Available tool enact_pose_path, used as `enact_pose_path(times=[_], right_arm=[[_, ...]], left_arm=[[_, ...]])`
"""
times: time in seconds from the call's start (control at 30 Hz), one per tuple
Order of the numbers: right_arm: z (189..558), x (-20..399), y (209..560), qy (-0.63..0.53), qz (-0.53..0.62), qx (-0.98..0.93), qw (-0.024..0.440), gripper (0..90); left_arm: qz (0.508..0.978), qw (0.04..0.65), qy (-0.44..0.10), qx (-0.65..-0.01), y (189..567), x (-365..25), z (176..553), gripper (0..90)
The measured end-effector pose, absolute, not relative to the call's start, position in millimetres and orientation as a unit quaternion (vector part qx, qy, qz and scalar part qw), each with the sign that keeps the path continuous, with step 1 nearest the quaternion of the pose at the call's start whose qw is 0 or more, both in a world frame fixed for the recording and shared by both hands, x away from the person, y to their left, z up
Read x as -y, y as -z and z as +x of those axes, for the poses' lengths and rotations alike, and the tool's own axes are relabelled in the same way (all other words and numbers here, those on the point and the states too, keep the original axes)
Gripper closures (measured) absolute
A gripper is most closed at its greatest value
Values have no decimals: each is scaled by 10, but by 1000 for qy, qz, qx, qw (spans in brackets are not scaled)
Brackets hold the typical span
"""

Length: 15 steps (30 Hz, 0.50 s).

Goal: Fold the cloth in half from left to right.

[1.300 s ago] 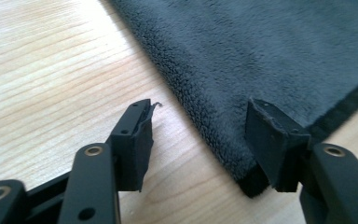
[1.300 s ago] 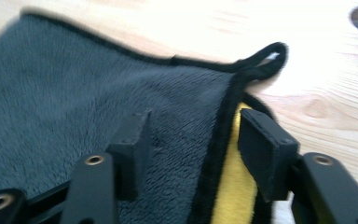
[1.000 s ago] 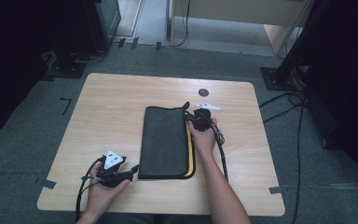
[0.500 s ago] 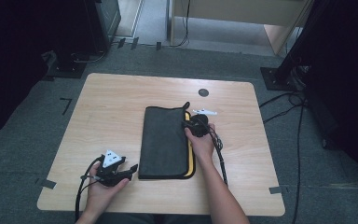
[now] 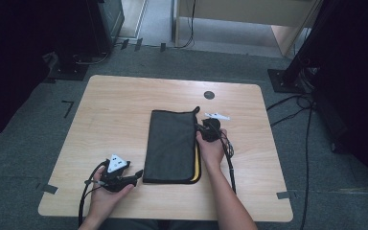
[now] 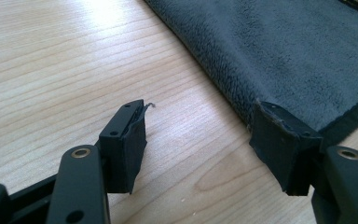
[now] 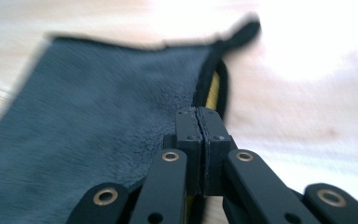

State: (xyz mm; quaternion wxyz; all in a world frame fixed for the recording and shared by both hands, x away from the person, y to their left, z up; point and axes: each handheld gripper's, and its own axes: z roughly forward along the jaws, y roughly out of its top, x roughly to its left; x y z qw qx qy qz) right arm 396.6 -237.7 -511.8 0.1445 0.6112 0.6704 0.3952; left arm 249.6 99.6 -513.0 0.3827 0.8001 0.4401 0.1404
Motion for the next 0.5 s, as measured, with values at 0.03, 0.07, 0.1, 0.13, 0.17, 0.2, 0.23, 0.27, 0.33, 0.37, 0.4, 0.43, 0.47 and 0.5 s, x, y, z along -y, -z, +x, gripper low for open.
enact_pose_path(times=[0.03, 0.07, 0.1, 0.13, 0.17, 0.2, 0.23, 0.27, 0.33, 0.37, 0.4, 0.43, 0.47, 0.5], right_arm=[[3977, 2391, 5162, -394, 613, -671, 138, 866], [3972, 2399, 5162, -397, 610, -670, 145, 783], [3966, 2404, 5150, -397, 608, -671, 152, 727], [3956, 2409, 5137, -397, 609, -668, 157, 698], [3956, 2409, 5137, -397, 609, -668, 157, 698], [3898, 2452, 5083, -410, 608, -662, 155, 687], [3898, 2452, 5083, -410, 608, -662, 155, 687], [3800, 2480, 5032, -415, 601, -665, 157, 693], [3659, 2492, 4990, -418, 590, -673, 155, 717], [3575, 2494, 4976, -419, 583, -679, 153, 726], [3495, 2495, 4969, -421, 575, -686, 150, 741], [3414, 2499, 4965, -421, 568, -692, 143, 752], [3414, 2499, 4965, -421, 568, -692, 143, 752], [3244, 2505, 4963, -424, 568, -693, 130, 772]], left_arm=[[800, 382, -140, -440, 5131, -995, 2495, 365], [801, 382, -139, -440, 5133, -996, 2494, 364], [801, 382, -139, -440, 5134, -996, 2494, 363], [801, 382, -139, -440, 5134, -996, 2494, 363], [801, 382, -138, -440, 5134, -995, 2495, 363], [800, 383, -139, -441, 5136, -991, 2495, 362], [800, 383, -139, -440, 5137, -988, 2493, 362], [802, 382, -139, -438, 5137, -987, 2494, 361], [802, 382, -138, -438, 5139, -982, 2495, 361], [802, 382, -138, -438, 5139, -982, 2495, 361], [803, 381, -139, -437, 5140, -980, 2495, 360], [804, 380, -139, -436, 5140, -978, 2494, 360], [804, 380, -139, -436, 5140, -978, 2494, 360], [803, 380, -140, -437, 5141, -973, 2492, 360]])
